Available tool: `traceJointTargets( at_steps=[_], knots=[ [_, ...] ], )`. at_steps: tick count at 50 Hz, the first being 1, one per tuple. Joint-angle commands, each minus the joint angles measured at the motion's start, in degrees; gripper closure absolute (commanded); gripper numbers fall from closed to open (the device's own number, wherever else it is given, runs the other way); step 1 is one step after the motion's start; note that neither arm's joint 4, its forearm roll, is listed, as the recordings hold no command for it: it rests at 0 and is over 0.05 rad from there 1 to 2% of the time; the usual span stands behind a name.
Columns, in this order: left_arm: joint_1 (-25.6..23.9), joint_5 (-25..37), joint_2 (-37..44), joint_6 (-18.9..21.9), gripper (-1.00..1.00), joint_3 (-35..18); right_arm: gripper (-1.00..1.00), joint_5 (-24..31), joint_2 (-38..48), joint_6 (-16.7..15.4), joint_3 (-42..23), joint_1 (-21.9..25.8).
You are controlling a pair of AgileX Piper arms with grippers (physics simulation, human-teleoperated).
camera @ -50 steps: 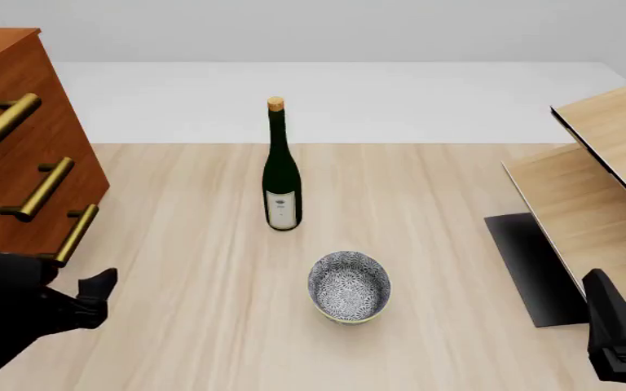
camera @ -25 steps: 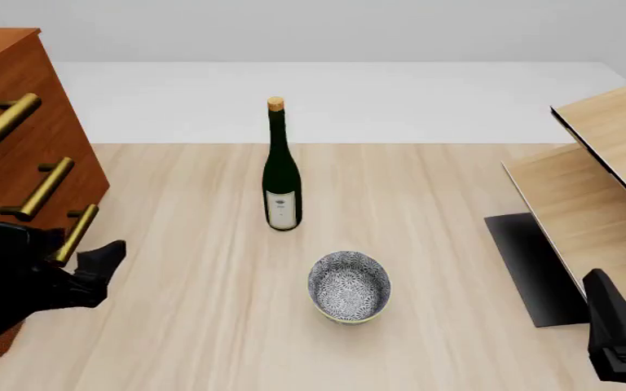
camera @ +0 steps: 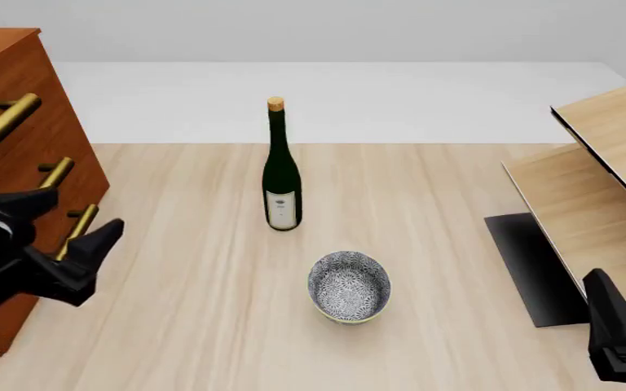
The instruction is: Close the bottom drawer of the cabinet and open the top drawer.
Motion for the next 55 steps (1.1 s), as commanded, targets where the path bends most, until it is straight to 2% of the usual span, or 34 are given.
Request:
traceJointTargets(
  at_steps=[1,3,8,10,15,18,22,24,27,29,35,39,41,42,47,51,55],
  knots=[
    [-1.4,-1.4,-1.9,10.1,-1.0,-0.7,-1.0,0.0,0.0,0.1,0.0,0.0],
    [-1.7,-1.0,-1.7,10.0,-1.0,-1.5,-1.0,0.0,0.0,0.1,0.0,0.0],
    [-1.8,-2.3,-2.3,14.5,-1.0,-0.9,-1.0,0.0,0.0,0.0,0.0,-0.2],
    [-1.8,-2.0,-1.4,13.9,-1.0,-1.8,-1.0,0.0,0.0,0.0,0.0,-0.1],
    [-1.2,-2.9,-2.1,17.9,-1.0,-1.8,-1.0,0.0,-0.1,0.0,0.0,-0.1],
    [-1.4,-1.7,-1.8,18.2,-1.0,-3.8,-1.0,0.1,-0.1,-0.1,0.0,-0.1],
    [-0.2,-3.4,-3.7,23.3,-1.0,-3.1,-1.0,0.1,-0.1,0.0,0.0,-0.1],
    [0.1,-3.6,-4.0,24.6,-1.0,-3.3,-1.0,0.1,-0.1,-0.1,0.0,-0.1],
    [0.0,-2.8,-3.6,24.1,-1.0,-4.6,-1.0,0.1,-0.1,-0.1,0.0,-0.1],
    [0.2,-4.0,-4.0,26.7,-1.0,-3.9,-1.0,0.1,-0.1,-0.1,0.0,-0.1],
    [0.5,-4.4,-1.4,28.7,-1.0,-4.9,-1.0,0.1,-0.1,0.0,0.0,-0.1],
    [1.3,-6.3,-1.1,33.5,-1.0,-3.5,-1.0,0.1,-0.1,0.0,0.0,-0.1],
    [1.5,-5.1,-0.8,32.2,-1.0,-5.5,-1.0,0.1,-0.1,0.0,0.0,-0.1],
    [1.6,-6.0,-0.9,34.3,-1.0,-4.6,-1.0,0.1,-0.1,0.0,0.0,-0.1],
    [2.7,-8.7,-1.5,38.7,-1.0,-3.2,-1.0,0.0,0.0,0.1,0.0,-0.2],
    [2.4,-8.2,-0.9,39.0,-1.0,-3.8,-1.0,0.0,0.1,0.1,0.0,-0.1],
    [4.0,-10.4,-1.0,43.3,-1.0,-2.4,-1.0,-0.1,0.1,0.1,0.0,-0.1]
  ],
)
